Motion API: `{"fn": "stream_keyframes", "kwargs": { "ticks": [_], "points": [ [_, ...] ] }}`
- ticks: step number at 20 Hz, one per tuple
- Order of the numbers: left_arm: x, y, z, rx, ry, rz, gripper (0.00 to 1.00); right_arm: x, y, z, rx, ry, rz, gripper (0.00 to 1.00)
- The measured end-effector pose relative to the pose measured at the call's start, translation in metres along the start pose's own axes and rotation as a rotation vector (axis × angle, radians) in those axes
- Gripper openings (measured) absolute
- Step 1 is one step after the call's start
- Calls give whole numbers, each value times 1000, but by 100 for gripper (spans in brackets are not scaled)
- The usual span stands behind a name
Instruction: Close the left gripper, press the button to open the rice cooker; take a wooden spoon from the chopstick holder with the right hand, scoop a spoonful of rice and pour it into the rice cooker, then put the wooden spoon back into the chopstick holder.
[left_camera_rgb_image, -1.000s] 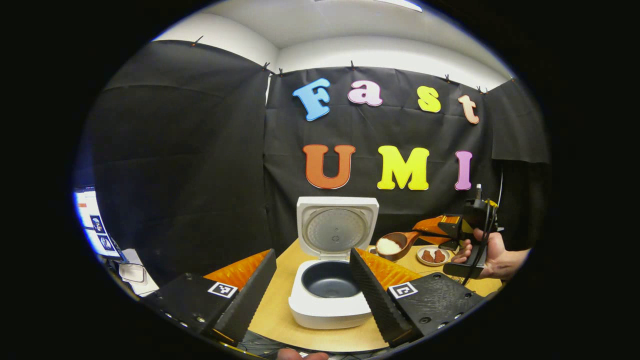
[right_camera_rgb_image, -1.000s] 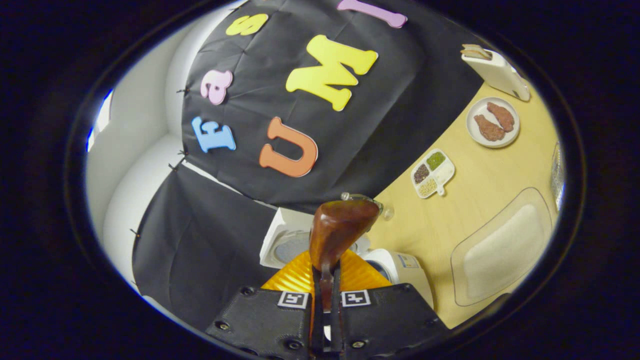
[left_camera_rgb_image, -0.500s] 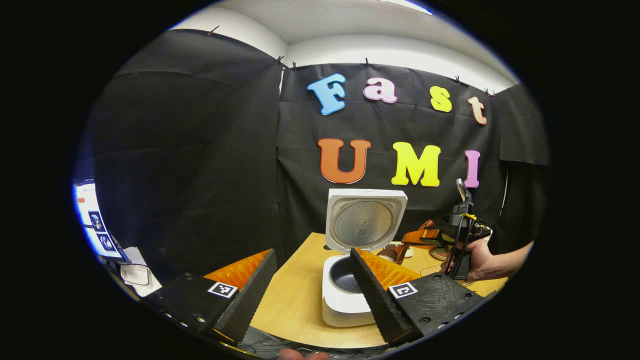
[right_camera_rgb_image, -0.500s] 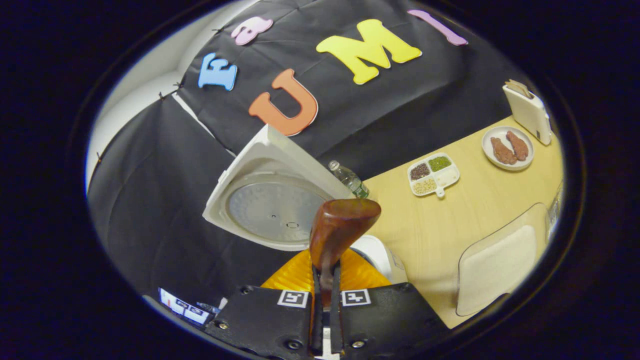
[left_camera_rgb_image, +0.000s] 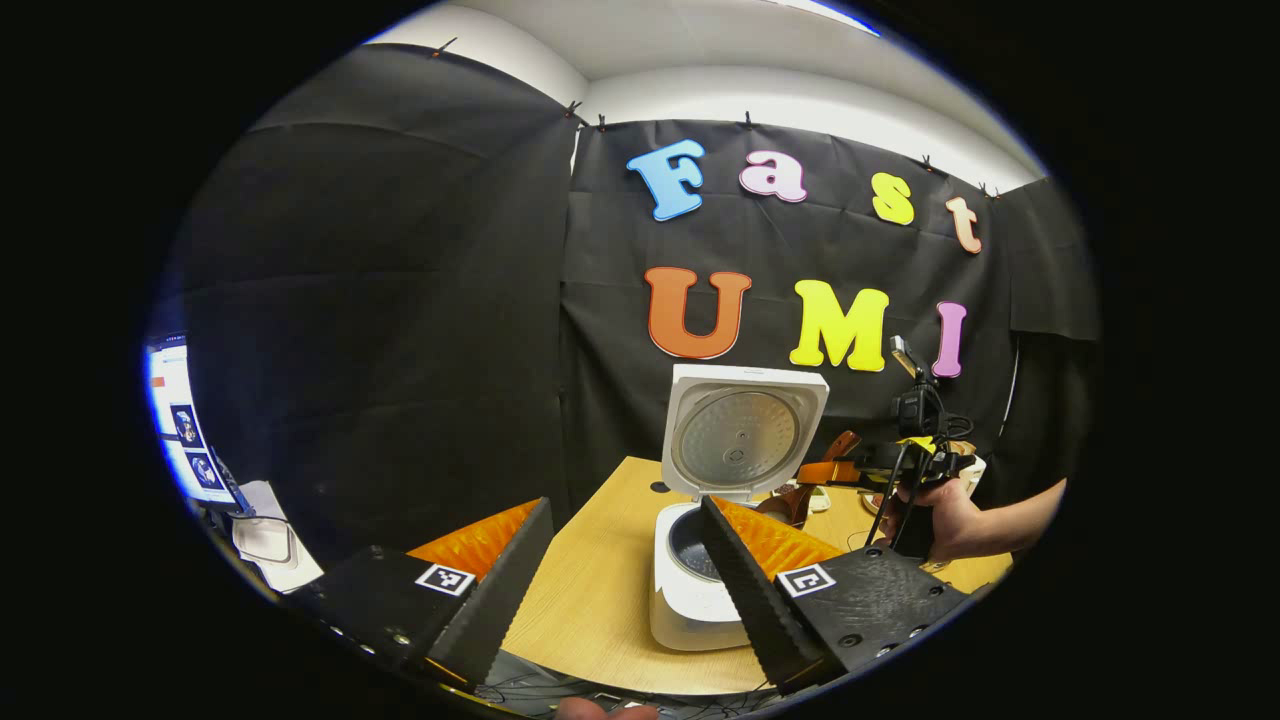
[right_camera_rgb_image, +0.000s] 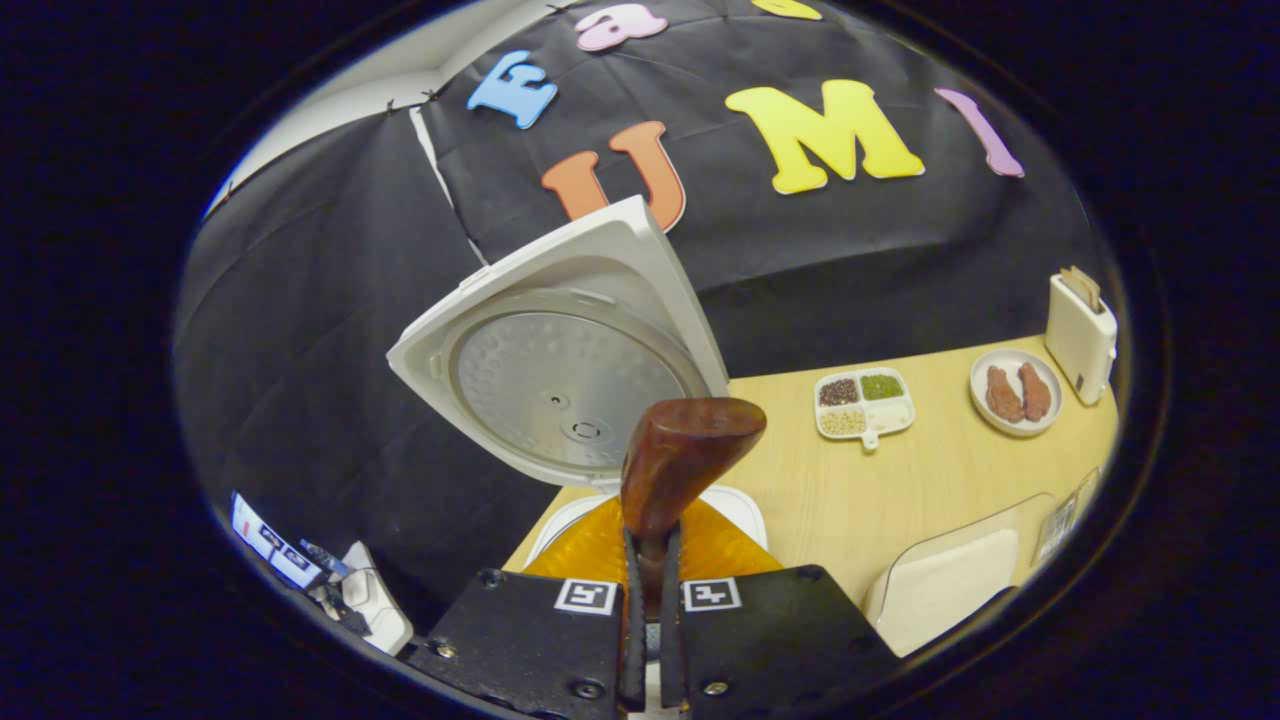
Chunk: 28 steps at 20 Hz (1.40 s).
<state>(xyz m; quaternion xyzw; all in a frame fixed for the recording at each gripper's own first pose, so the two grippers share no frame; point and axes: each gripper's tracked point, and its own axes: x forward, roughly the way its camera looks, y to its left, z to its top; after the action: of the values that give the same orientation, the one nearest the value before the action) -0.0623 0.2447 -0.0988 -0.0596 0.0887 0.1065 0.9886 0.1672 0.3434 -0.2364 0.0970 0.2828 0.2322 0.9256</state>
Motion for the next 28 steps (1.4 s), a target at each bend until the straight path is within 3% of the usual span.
{"fn": "stream_keyframes", "kwargs": {
  "ticks": [9,13,18,23,28],
  "points": [
    [-3,6,-6,-24,4,30,95,-2,13,11,-342,-16,-67,11],
    [-4,4,-14,-49,10,31,95,-7,43,19,-595,-74,-50,11],
    [-8,4,-14,-59,8,35,95,-15,71,25,-802,-144,-27,11],
    [-12,5,-11,-56,2,42,94,-21,76,27,-803,-156,-12,11],
    [-13,0,-10,-53,6,41,94,-30,74,37,-648,-176,-7,11]
  ]
}}
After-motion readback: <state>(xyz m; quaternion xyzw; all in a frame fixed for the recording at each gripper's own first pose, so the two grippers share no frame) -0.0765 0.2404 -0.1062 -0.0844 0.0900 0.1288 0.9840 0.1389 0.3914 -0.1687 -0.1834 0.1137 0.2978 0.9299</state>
